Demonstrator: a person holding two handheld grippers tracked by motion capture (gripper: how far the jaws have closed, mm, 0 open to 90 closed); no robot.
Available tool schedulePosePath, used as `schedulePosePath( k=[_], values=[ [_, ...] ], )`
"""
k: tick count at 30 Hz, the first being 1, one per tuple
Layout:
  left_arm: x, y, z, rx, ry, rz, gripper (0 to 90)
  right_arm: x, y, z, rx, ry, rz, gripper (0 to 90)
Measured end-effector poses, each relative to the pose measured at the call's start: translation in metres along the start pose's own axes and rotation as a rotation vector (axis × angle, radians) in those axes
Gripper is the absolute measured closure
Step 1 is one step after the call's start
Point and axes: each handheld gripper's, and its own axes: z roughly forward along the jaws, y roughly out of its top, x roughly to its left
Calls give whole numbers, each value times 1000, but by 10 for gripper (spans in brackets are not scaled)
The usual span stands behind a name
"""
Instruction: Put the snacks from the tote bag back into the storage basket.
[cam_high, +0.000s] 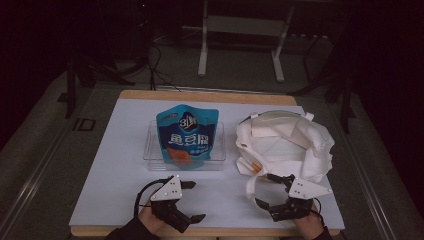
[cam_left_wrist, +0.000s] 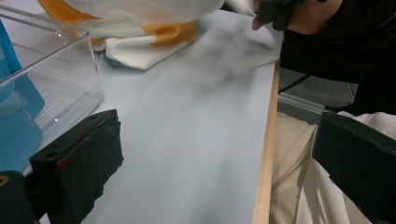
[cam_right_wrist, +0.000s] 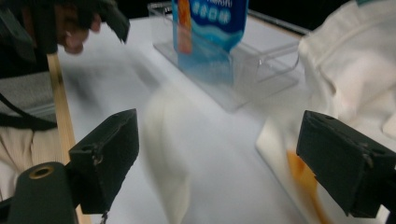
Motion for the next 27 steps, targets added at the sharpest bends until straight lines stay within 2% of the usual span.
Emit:
schedulePosePath(
  k=[4,5,8,14,20,27],
  values=[
    [0,-1,0,0,-2,7,18,1,-14,-2,11,18,5,130],
    [0,-2,0,2,0,7,18,1,-17,-2,-3,22,5,132],
    [1,-3,1,5,-1,6,18,2,-20,-2,3,21,-2,134],
    [0,-4,1,10,-4,8,18,0,-19,-7,-30,4,19,135],
    [2,-4,0,3,-7,-4,19,0,-19,-7,-29,-4,12,135],
    [1,-5,1,13,6,8,18,-2,-18,-10,-35,-16,13,137]
  ],
)
